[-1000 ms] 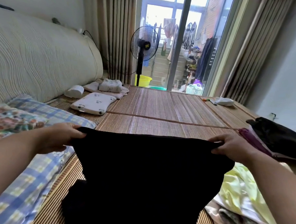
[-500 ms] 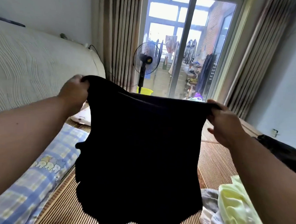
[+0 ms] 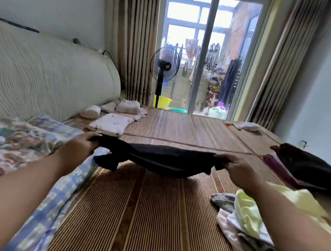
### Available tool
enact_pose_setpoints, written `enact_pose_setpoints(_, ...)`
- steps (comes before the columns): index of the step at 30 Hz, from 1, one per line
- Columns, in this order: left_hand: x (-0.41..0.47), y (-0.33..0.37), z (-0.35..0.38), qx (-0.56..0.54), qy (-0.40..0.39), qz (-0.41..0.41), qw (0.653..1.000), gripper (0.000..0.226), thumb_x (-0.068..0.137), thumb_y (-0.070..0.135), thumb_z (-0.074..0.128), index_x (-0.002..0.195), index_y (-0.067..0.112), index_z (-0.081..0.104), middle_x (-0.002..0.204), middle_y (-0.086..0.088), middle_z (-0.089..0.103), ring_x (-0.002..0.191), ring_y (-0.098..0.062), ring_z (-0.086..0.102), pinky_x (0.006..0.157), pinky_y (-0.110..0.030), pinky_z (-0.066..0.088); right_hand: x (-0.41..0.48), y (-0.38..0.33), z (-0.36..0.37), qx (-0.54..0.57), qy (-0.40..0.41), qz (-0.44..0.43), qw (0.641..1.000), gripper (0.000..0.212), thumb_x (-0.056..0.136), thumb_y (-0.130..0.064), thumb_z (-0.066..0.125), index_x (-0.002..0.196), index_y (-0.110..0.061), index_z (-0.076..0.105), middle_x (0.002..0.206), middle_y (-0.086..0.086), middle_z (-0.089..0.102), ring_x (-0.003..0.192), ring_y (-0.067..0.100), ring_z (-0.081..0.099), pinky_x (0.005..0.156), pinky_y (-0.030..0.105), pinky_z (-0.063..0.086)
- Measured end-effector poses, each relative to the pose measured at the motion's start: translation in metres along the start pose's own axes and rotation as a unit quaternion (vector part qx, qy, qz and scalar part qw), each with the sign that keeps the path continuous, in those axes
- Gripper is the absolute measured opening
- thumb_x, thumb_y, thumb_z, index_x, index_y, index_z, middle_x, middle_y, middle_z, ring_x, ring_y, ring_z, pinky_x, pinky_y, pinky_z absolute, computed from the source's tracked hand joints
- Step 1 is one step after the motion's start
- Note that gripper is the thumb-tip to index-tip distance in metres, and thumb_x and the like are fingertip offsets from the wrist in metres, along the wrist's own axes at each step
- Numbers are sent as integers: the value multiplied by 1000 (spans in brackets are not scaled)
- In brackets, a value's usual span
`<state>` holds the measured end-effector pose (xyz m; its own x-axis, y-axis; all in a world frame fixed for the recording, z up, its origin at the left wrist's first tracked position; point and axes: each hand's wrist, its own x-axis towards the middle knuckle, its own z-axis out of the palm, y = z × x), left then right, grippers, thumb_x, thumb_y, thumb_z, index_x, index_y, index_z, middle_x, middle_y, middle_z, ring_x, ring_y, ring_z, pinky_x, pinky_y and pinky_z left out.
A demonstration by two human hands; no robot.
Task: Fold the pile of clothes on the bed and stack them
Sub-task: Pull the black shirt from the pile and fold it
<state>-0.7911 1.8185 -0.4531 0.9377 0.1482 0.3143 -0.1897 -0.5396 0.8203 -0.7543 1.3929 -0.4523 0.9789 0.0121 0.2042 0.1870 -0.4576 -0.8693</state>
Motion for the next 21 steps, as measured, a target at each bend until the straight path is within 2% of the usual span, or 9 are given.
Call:
enact_pose_setpoints(2, -42, -37, 15, 115, -73, -18, 991, 15, 96, 5, 53, 85, 10, 62, 72, -5, 59, 70, -21, 50, 62, -25, 34, -35, 32, 8, -44, -39, 44, 997, 27, 91, 10, 47, 96, -4, 70, 78, 8, 68, 73, 22, 58, 67, 21, 48)
enact_pose_setpoints(4, -80, -70, 27, 189, -139, -29, 972, 17, 94, 2, 54, 83, 12, 63, 81, -10, 64, 80, -24, 56, 66, -26, 37, -67, 62, 14, -95, -79, 71, 990, 22, 94, 1, 52, 95, -9, 72, 86, 5, 69, 81, 17, 60, 62, 7, 44)
enact_pose_setpoints(5, -99, -86, 32, 213, -177, -42, 960, 18, 94, 2, 54, 84, 13, 64, 84, -12, 65, 85, -26, 58, 72, -29, 38, -83, 77, 16, -156, -101, 77, 980, 20, 95, -6, 55, 101, -14, 72, 98, 2, 70, 90, 16, 61, 69, 9, 44)
enact_pose_setpoints(7, -128, -110, 38, 290, -254, -58, 921, 22, 96, 9, 53, 81, 25, 58, 86, -6, 66, 88, -22, 60, 77, -32, 40, -106, 104, 19, -321, -148, 79, 932, 29, 97, -14, 51, 115, -29, 68, 126, -2, 63, 114, 18, 57, 92, 23, 44)
enact_pose_setpoints(10, -158, -129, 45, 379, -328, -49, 864, 12, 97, 27, 50, 86, 29, 55, 102, 5, 67, 95, -10, 59, 83, -27, 43, -138, 130, 30, -484, -222, 15, 846, 55, 91, -5, 40, 126, -43, 56, 152, -15, 34, 143, 13, 27, 112, 33, 30)
enact_pose_setpoints(12, -172, -134, 45, 399, -332, -28, 854, 13, 95, 30, 51, 99, 28, 63, 116, 10, 67, 106, -6, 59, 88, -21, 42, -157, 139, 39, -506, -275, -14, 818, 65, 85, 0, 38, 131, -44, 52, 152, -21, 31, 146, 9, 19, 112, 31, 26)
enact_pose_setpoints(15, -183, -130, 40, 408, -328, -22, 852, 23, 89, 24, 56, 105, 33, 68, 134, 20, 55, 122, 0, 50, 95, -11, 35, -180, 147, 45, -502, -334, 16, 797, 69, 85, 2, 37, 138, -41, 47, 152, -20, 32, 145, 8, 20, 110, 22, 28)
enact_pose_setpoints(18, -181, -123, 35, 405, -343, -29, 847, 34, 81, 16, 55, 103, 37, 71, 138, 20, 51, 125, 0, 48, 100, -11, 32, -188, 152, 43, -498, -330, 42, 801, 72, 84, 2, 38, 142, -40, 42, 154, -20, 27, 145, 6, 20, 112, 20, 24)
enact_pose_setpoints(21, -184, -119, 33, 415, -373, -33, 829, 31, 76, 17, 56, 98, 29, 74, 136, 18, 55, 125, 2, 48, 96, -6, 35, -192, 146, 40, -502, -334, 70, 794, 67, 85, -4, 38, 138, -44, 45, 153, -20, 30, 145, 7, 21, 113, 19, 23)
